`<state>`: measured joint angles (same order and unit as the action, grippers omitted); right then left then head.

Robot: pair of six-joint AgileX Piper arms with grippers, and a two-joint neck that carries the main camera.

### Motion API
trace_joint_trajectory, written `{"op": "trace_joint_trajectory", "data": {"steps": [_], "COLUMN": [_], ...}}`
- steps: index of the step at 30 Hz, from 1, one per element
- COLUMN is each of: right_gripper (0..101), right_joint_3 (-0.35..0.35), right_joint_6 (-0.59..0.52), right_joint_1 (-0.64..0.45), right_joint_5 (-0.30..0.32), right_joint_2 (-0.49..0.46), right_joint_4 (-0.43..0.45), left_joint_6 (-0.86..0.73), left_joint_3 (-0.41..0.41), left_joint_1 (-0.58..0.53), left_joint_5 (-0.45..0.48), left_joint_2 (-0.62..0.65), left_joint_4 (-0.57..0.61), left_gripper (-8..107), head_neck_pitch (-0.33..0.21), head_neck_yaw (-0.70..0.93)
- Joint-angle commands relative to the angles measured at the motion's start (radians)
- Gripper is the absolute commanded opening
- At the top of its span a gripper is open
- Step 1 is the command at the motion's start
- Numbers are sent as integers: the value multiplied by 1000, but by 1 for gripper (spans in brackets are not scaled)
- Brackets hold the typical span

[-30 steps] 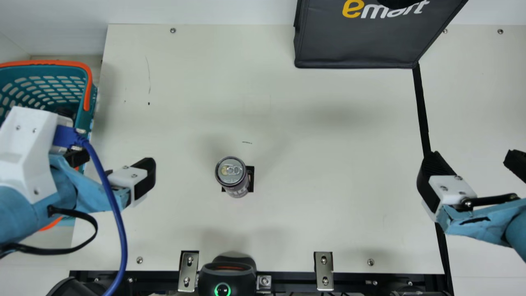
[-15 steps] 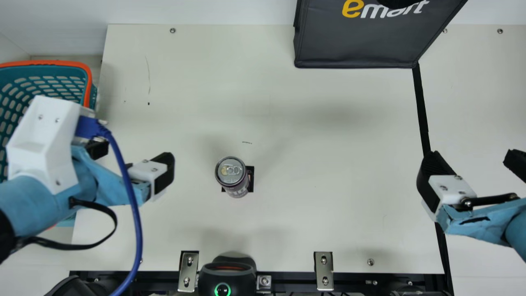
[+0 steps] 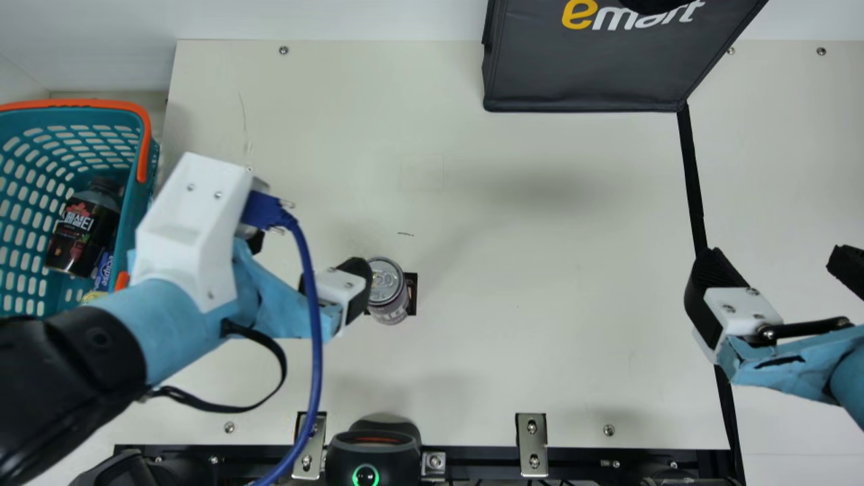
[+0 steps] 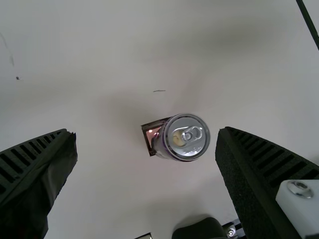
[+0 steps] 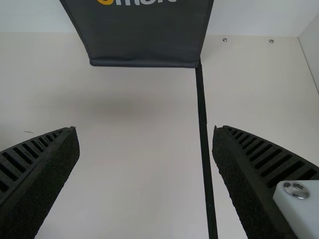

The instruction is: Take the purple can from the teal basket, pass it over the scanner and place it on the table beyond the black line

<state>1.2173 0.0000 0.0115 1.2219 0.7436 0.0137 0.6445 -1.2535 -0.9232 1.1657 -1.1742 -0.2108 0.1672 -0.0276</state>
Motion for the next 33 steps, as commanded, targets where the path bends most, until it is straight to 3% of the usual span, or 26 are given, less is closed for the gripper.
{"op": "trace_joint_trajectory", "data": {"steps": [1, 33], "right_gripper": [95, 95], "right_joint_3": [0, 0], "right_joint_6": [0, 0], "right_joint_1": [0, 0], "right_joint_5": [0, 0], "right_joint_2": [0, 0], "right_joint_4": [0, 0], "left_joint_6": [32, 477], "left_joint_3": [-7, -1], "left_joint_1": [-15, -179], "left_joint_5": [-1, 1], "left_joint_2": [-18, -256], "left_joint_4": [-4, -126], "left_gripper": [90, 90], "head_neck_pitch": [-29, -29], "head_neck_yaw": [0, 0]}}
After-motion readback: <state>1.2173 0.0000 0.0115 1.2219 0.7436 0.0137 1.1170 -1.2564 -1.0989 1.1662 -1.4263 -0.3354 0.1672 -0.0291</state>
